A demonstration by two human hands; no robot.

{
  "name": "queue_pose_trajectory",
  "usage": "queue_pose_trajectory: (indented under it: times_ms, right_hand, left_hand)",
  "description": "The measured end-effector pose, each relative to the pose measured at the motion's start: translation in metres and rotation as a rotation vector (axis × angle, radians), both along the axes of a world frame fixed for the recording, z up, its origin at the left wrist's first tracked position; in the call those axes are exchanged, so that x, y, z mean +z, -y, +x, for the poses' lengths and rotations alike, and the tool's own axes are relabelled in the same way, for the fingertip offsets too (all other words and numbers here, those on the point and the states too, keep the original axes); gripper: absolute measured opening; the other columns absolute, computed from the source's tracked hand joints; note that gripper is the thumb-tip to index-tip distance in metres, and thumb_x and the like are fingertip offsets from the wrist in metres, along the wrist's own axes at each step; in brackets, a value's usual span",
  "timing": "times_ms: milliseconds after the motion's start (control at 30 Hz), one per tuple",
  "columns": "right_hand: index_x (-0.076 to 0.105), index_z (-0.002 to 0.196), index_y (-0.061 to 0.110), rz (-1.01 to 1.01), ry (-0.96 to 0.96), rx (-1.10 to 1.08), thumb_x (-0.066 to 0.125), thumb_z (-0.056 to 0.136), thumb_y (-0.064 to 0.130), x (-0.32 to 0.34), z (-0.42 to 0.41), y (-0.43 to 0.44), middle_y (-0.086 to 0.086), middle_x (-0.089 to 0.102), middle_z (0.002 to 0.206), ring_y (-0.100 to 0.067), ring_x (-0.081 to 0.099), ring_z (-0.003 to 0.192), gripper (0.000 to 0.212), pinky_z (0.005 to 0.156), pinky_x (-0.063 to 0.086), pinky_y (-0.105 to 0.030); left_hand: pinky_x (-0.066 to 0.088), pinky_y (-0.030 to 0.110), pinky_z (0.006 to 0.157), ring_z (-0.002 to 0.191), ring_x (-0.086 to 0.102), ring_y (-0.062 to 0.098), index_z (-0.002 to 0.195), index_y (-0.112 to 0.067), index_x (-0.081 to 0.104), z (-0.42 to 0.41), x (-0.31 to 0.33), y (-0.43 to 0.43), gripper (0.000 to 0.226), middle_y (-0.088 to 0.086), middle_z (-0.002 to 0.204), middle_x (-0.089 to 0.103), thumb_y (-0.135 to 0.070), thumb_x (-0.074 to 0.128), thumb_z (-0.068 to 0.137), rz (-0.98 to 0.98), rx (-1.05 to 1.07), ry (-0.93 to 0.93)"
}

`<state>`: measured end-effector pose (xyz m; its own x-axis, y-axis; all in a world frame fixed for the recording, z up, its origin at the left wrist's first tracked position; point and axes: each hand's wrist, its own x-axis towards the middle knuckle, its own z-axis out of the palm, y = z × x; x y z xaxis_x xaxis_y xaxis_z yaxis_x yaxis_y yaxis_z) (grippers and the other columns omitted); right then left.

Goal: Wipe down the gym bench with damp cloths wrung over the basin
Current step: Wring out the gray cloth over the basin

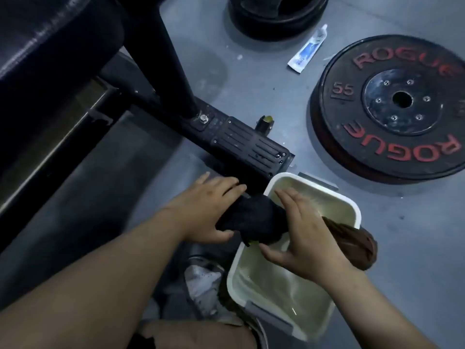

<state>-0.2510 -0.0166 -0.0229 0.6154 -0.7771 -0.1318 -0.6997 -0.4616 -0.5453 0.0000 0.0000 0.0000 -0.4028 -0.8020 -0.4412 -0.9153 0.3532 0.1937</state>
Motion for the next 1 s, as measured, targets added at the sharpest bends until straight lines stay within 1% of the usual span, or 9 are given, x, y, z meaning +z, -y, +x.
queue_pose_trajectory:
  times_ms: [100, 233, 367, 467, 600, 700, 767, 867, 1000]
  right_hand:
    - [0.039, 0.142, 0.007, 0.06, 0.01, 0.02, 0.074, 0.065, 0.053, -0.011, 0.006, 0.0, -0.008, 0.05, 0.134, -0.023, 0.049, 0.125, 0.096, 0.104, 0.044, -0.037]
    - [0.04, 0.139, 0.016, 0.118, 0.045, -0.027, 0.076, 0.066, 0.038, -0.022, 0.009, -0.001, -0.001, 0.056, 0.123, -0.018, 0.054, 0.112, 0.084, 0.097, 0.045, -0.03]
    - [0.046, 0.129, 0.018, 0.131, 0.085, -0.091, 0.074, 0.069, 0.024, -0.027, 0.009, -0.001, -0.001, 0.063, 0.113, -0.024, 0.059, 0.101, 0.066, 0.088, 0.049, -0.036]
    - [0.048, 0.124, 0.021, 0.128, 0.143, -0.08, 0.073, 0.072, 0.02, -0.018, 0.004, -0.002, 0.003, 0.063, 0.11, -0.02, 0.062, 0.098, 0.058, 0.077, 0.049, -0.03]
    - [0.05, 0.126, 0.022, 0.046, 0.163, -0.029, 0.074, 0.072, 0.018, 0.01, -0.003, -0.001, 0.008, 0.059, 0.11, -0.014, 0.057, 0.098, 0.059, 0.079, 0.046, -0.027]
    - [0.051, 0.127, 0.024, 0.018, 0.199, -0.036, 0.078, 0.071, 0.017, 0.039, -0.004, 0.005, 0.009, 0.059, 0.108, -0.012, 0.057, 0.096, 0.062, 0.079, 0.047, -0.026]
    - [0.053, 0.126, 0.023, -0.019, 0.221, -0.027, 0.079, 0.069, 0.015, 0.062, -0.004, 0.011, 0.01, 0.06, 0.109, -0.01, 0.056, 0.096, 0.063, 0.082, 0.042, -0.015]
    - [0.057, 0.125, 0.021, -0.097, 0.263, -0.03, 0.073, 0.068, 0.019, 0.097, 0.0, 0.018, 0.009, 0.06, 0.105, -0.008, 0.054, 0.094, 0.059, 0.083, 0.032, -0.001]
    - [0.059, 0.125, 0.019, -0.195, 0.387, -0.003, 0.062, 0.068, 0.026, 0.144, 0.014, 0.031, 0.012, 0.056, 0.101, -0.007, 0.056, 0.091, 0.057, 0.082, 0.037, -0.007]
  left_hand:
    - [0.008, 0.05, 0.122, 0.148, 0.017, 0.02, 0.157, -0.022, 0.004, 0.002, -0.006, -0.004, 0.102, 0.001, 0.162, 0.014, -0.058, 0.062, 0.082, 0.153, -0.012, 0.055]
    - [0.004, 0.051, 0.122, 0.149, 0.013, 0.017, 0.156, -0.022, 0.009, -0.003, -0.008, -0.001, 0.099, -0.001, 0.162, 0.016, -0.057, 0.065, 0.082, 0.141, 0.013, 0.048]
    - [0.006, 0.052, 0.122, 0.14, 0.035, 0.019, 0.133, -0.021, 0.036, -0.018, -0.003, 0.009, 0.065, 0.004, 0.141, 0.047, -0.032, 0.07, 0.079, 0.114, 0.039, 0.014]
    - [0.014, 0.053, 0.12, 0.119, 0.049, 0.021, 0.119, -0.021, 0.039, -0.024, 0.009, 0.013, 0.051, 0.0, 0.118, 0.056, -0.028, 0.068, 0.078, 0.095, 0.034, 0.071]
    - [0.032, 0.046, 0.105, 0.108, 0.052, 0.022, 0.124, -0.021, 0.038, -0.023, 0.029, 0.016, 0.058, -0.003, 0.112, 0.056, -0.033, 0.067, 0.076, -0.042, 0.015, 0.094]
    - [0.036, 0.043, 0.092, 0.103, 0.05, 0.021, 0.132, -0.028, 0.045, -0.021, 0.055, 0.017, 0.064, -0.004, 0.108, 0.055, -0.04, 0.066, 0.074, -0.192, -0.008, 0.075]
    - [0.038, 0.043, 0.088, 0.096, 0.049, 0.021, 0.117, -0.029, 0.058, -0.019, 0.079, 0.016, 0.048, -0.003, 0.1, 0.053, -0.04, 0.066, 0.071, -0.279, 0.0, 0.056]
    - [0.041, 0.045, 0.084, 0.09, 0.049, 0.024, 0.098, -0.024, 0.061, -0.015, 0.114, 0.013, 0.036, 0.001, 0.095, 0.052, -0.037, 0.067, 0.065, -0.412, 0.06, 0.025]
    - [0.03, 0.054, 0.108, 0.109, 0.052, 0.024, 0.104, -0.022, 0.057, -0.008, 0.164, 0.01, 0.039, 0.0, 0.111, 0.055, -0.028, 0.069, 0.068, -0.444, 0.178, -0.007]
